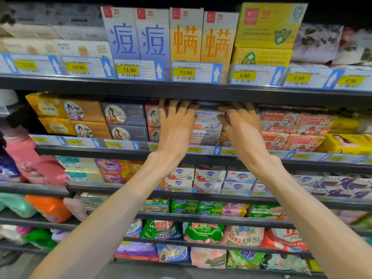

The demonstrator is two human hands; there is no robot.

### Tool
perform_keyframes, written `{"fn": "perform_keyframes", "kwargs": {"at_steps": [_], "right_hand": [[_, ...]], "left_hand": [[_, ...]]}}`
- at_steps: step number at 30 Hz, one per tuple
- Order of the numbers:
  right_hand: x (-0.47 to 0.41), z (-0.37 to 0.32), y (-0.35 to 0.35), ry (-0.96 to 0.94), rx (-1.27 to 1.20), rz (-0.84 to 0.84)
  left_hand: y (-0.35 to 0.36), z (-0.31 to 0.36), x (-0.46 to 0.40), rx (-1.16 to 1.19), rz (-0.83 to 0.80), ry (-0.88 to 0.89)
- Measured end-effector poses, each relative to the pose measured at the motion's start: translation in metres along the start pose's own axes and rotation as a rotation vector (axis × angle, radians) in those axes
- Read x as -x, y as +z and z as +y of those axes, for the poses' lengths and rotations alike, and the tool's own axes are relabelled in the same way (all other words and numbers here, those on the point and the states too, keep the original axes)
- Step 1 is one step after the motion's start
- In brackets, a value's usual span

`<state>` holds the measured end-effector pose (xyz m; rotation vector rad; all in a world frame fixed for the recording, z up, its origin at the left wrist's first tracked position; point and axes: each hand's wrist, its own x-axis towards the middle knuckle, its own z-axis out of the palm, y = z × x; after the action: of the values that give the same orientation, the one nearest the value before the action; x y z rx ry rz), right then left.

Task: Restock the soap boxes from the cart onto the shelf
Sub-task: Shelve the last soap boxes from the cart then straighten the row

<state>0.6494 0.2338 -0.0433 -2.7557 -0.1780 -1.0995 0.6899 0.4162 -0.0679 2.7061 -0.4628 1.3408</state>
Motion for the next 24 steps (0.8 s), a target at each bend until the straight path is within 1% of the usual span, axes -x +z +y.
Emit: {"fn": "perform_keyframes", "kwargs": {"at_steps": [4,11,14,17,19,21,24], "right_hand": [[0.0,0.001,0.0,-0.018,-0.002,0.018],[0.0,0.004,0.002,-0.011,-0.038,0.024],[0.001,0.005,0.003,-0.039,-0.03,0.038],[0.012,0.006,-0.002,-0.06,-0.014,0.055],[0.026,0.008,-0.007,-0.089,-0.045,0.078],[0.045,0.013,-0.011,-0.126,-0.11,0.11],[0.069,0.031,-0.021,-0.065,-0.138,0.103]], "left_hand": [[-0.003,0.001,0.001,-0.003,0.052,0.018],[-0.005,0.002,0.0,0.032,0.038,0.023],[-0.008,0.003,0.002,0.04,0.048,0.027],[-0.018,0.013,0.012,0.116,0.032,0.022],[-0.027,0.027,0.023,0.207,0.022,0.064],[-0.032,0.046,0.034,0.291,0.0,0.143],[-0.031,0.078,0.04,0.348,-0.073,0.239]]}}
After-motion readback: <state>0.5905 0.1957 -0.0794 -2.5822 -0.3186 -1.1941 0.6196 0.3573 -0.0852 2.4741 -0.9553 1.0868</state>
